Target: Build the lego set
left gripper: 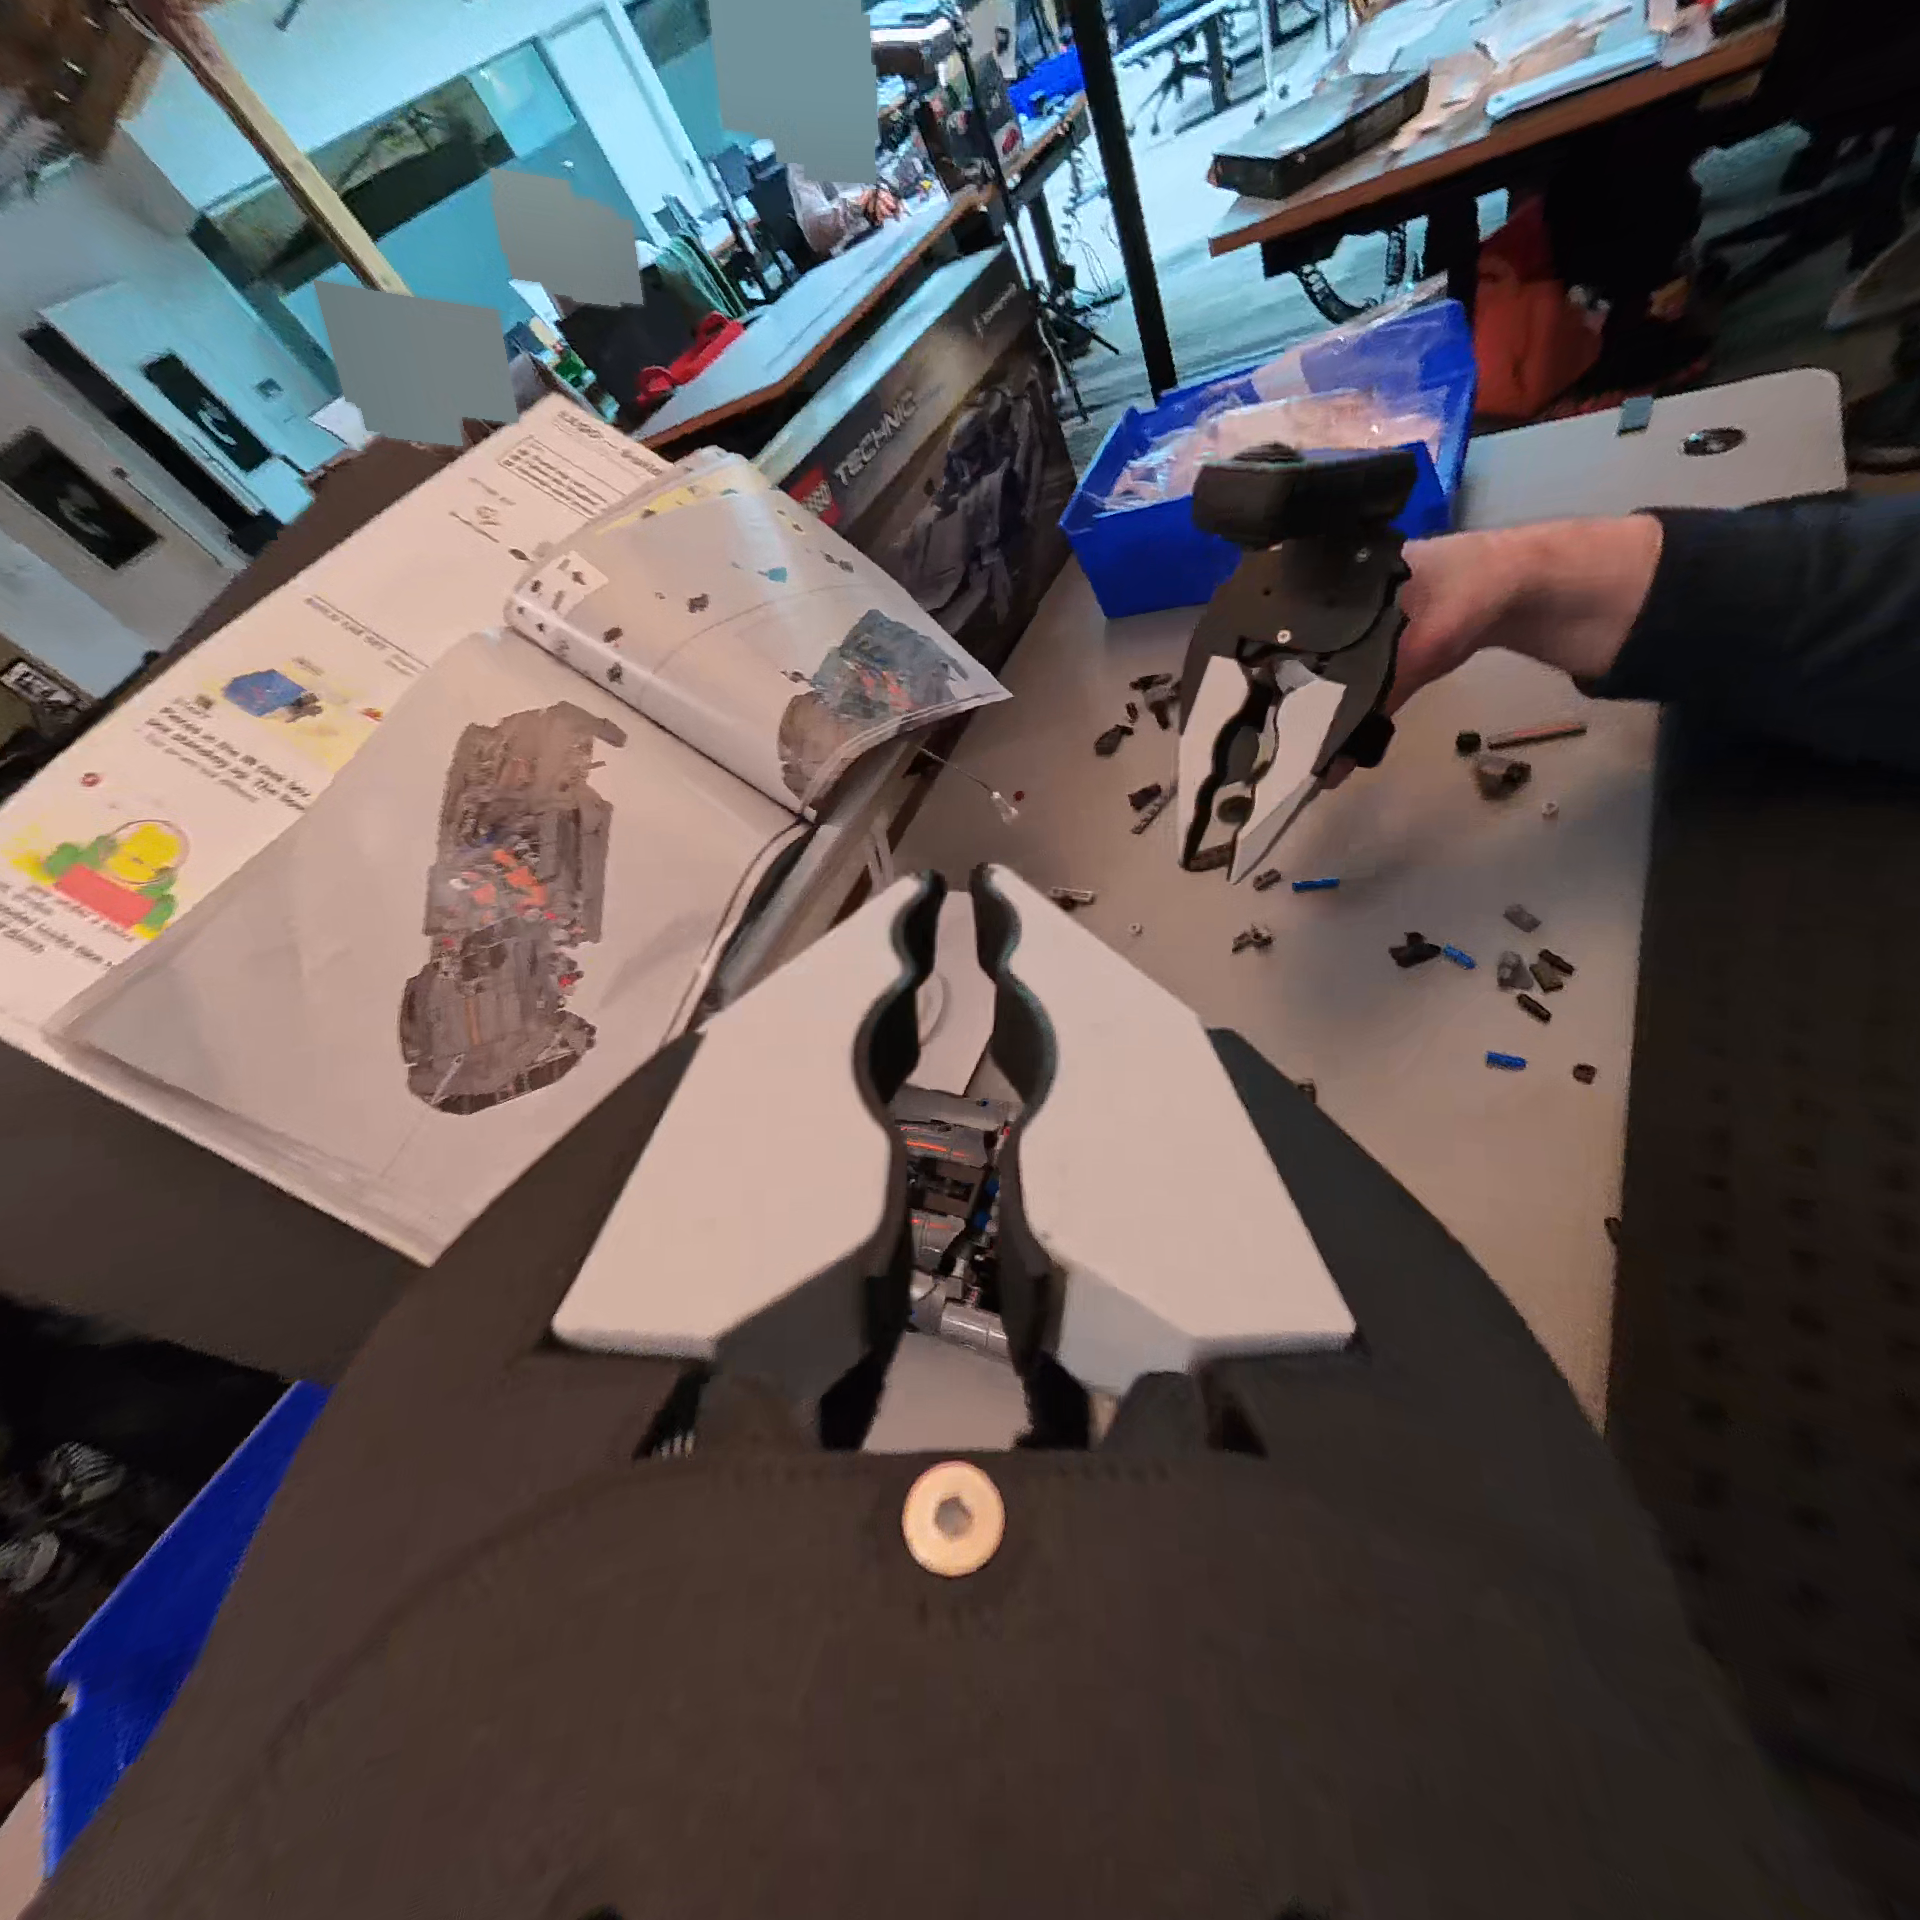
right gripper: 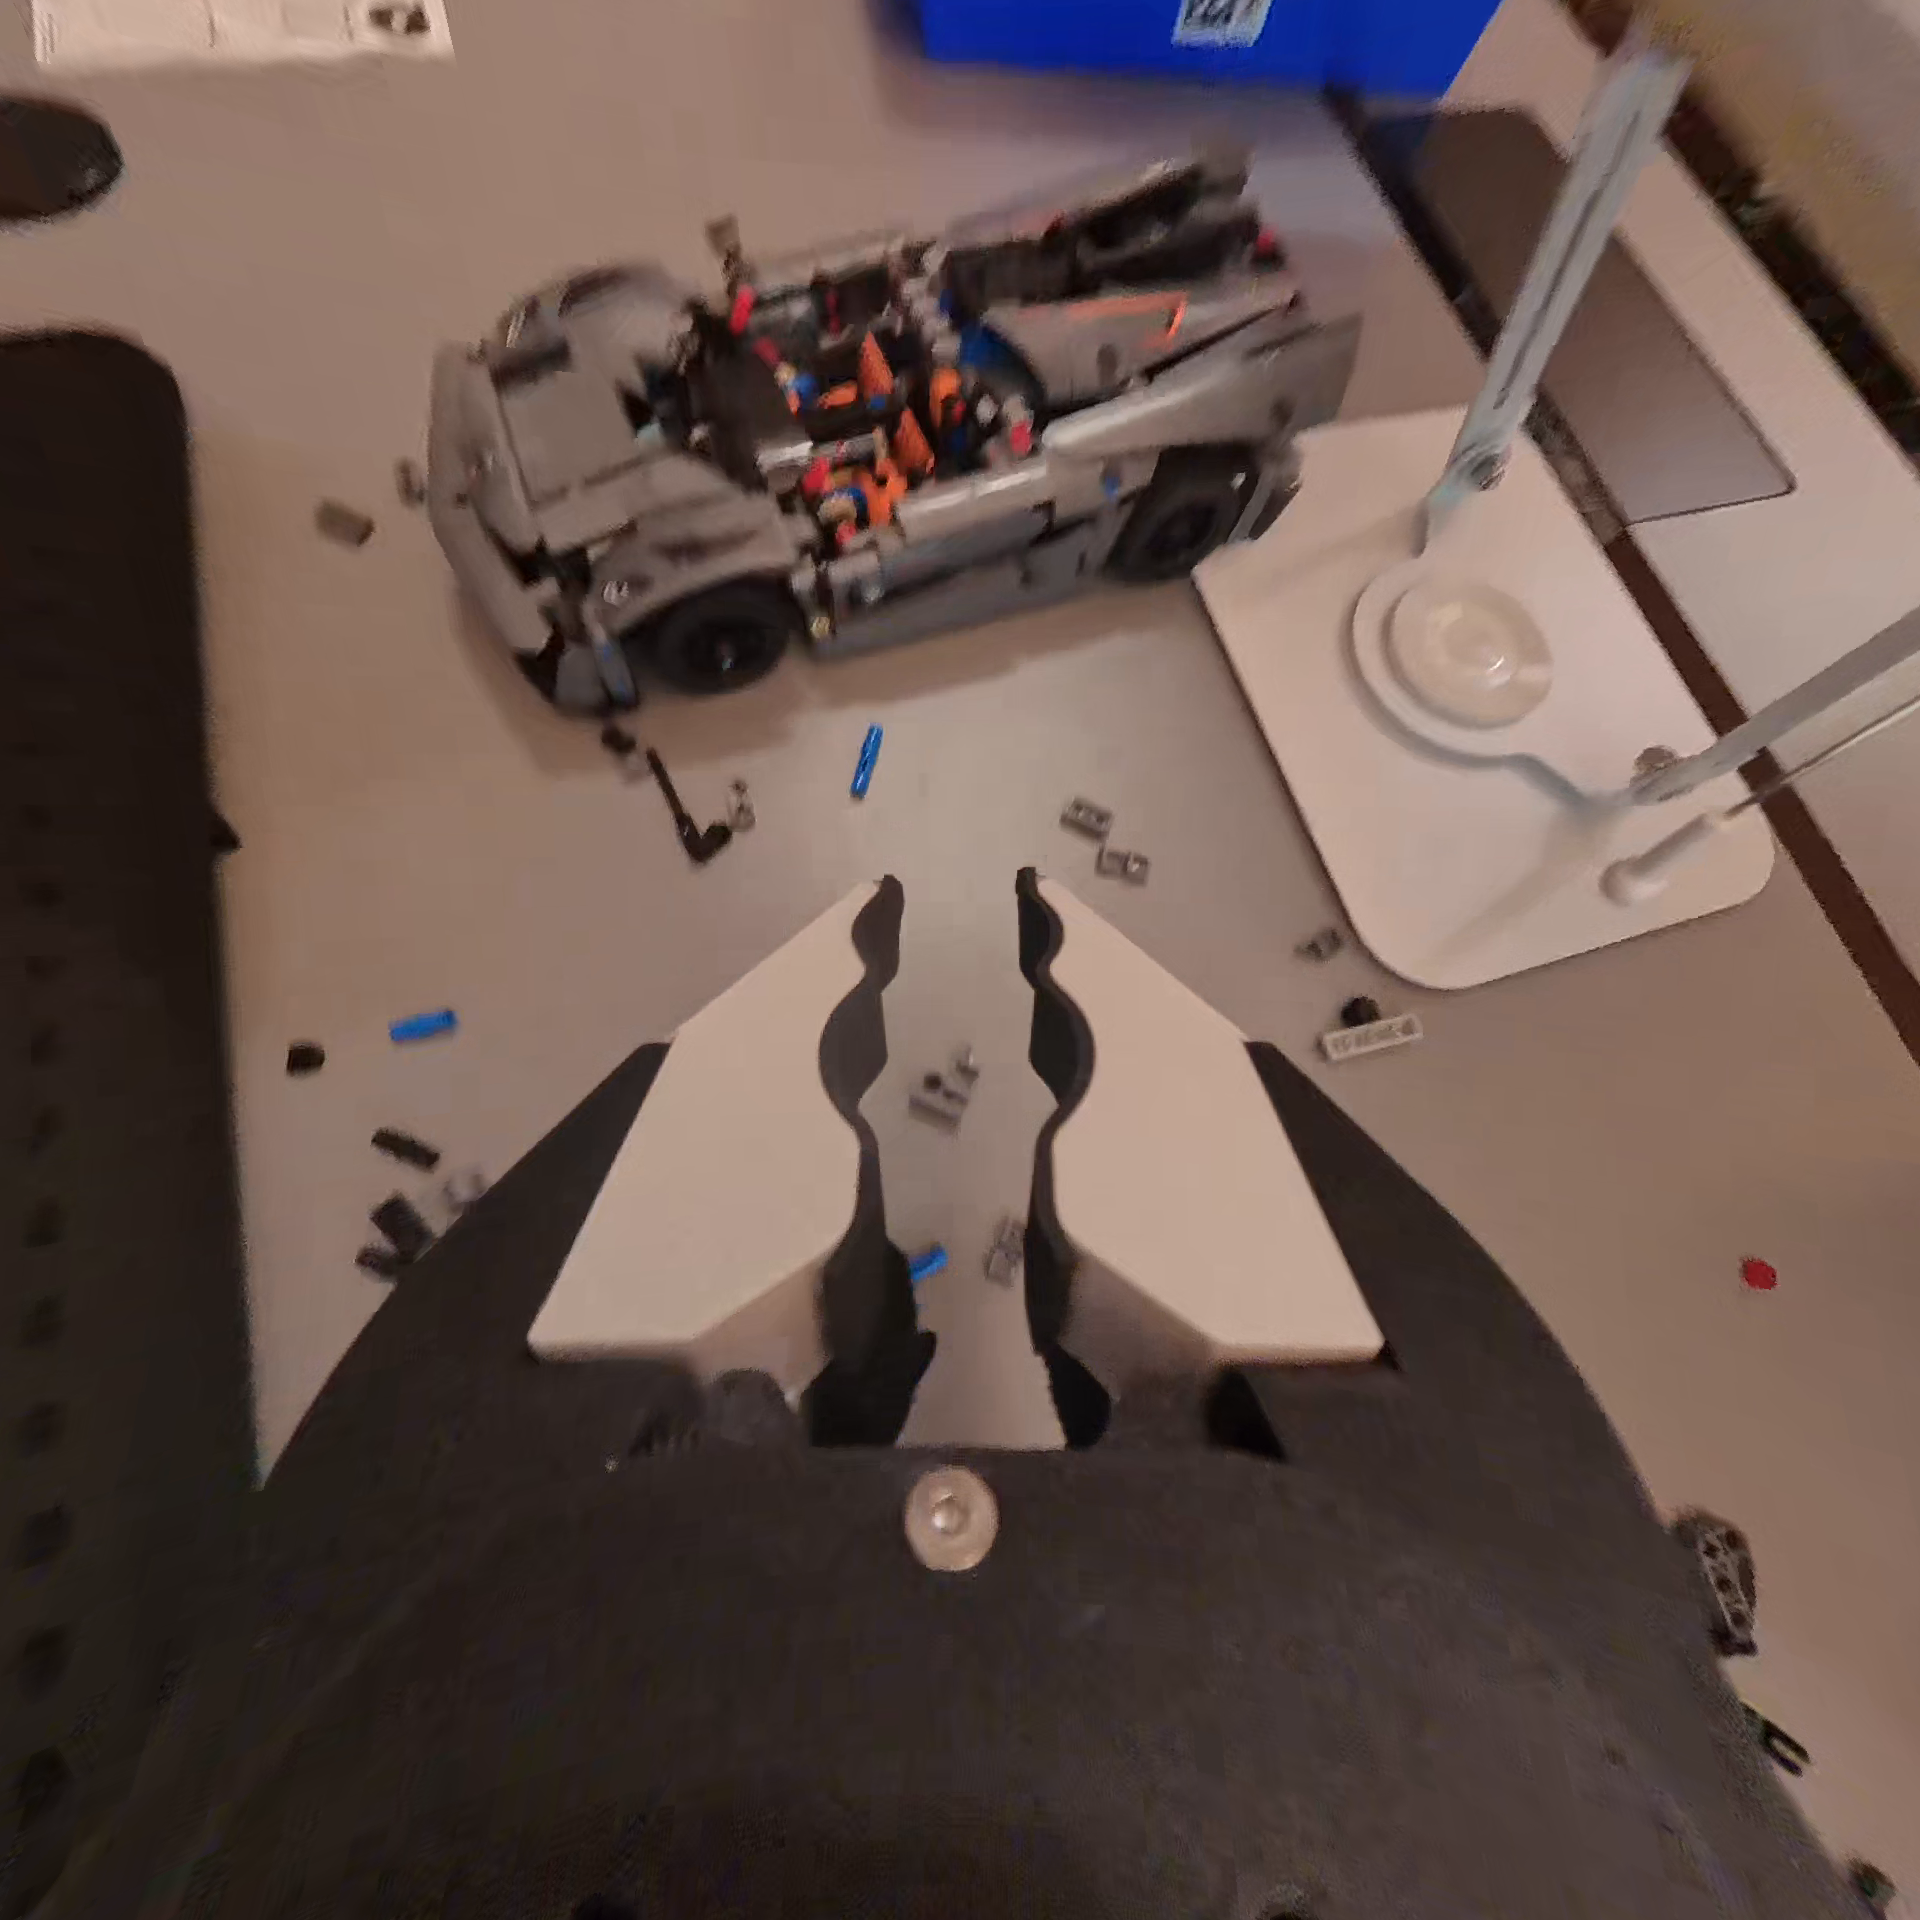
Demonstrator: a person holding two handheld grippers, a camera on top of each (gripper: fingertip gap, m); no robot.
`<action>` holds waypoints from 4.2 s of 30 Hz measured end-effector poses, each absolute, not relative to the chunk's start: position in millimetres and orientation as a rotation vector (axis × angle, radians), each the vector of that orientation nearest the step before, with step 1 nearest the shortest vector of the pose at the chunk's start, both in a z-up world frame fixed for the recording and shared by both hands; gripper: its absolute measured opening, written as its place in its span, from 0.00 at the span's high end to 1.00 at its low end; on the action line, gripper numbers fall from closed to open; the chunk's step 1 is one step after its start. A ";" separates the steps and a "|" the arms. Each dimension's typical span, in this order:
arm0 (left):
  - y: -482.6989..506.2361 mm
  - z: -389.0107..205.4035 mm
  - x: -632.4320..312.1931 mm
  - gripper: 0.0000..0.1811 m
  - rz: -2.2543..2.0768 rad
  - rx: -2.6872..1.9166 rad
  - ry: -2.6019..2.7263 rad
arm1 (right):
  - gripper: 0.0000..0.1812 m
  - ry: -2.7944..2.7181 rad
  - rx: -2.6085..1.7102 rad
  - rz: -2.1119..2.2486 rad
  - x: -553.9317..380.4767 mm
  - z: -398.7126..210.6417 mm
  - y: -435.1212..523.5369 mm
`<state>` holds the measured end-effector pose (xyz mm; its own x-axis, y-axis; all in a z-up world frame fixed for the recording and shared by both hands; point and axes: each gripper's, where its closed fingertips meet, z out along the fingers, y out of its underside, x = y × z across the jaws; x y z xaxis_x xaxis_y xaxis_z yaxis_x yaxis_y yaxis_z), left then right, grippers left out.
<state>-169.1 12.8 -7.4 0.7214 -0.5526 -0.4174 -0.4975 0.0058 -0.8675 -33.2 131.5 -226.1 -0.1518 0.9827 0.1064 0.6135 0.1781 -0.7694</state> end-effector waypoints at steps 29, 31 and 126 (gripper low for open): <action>21.3 -304.5 -75.5 0.76 0.148 -2.078 1.704 | 0.91 -1.899 -1.513 0.785 11.8 -269.4 145.9; 21.0 -307.5 -77.6 0.77 0.125 -2.088 1.698 | 0.91 -1.885 -1.521 0.781 12.8 -268.4 148.9; 66.0 -203.6 195.4 0.69 -0.118 -1.327 1.251 | 0.96 -1.789 -1.660 0.473 -53.9 -314.9 263.4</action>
<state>195.4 66.0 -203.6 0.4076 -0.6856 -0.6033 -0.5608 0.3335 -0.7578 -53.9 263.4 -314.9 0.0068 0.9774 0.2112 0.7456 0.1358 -0.6525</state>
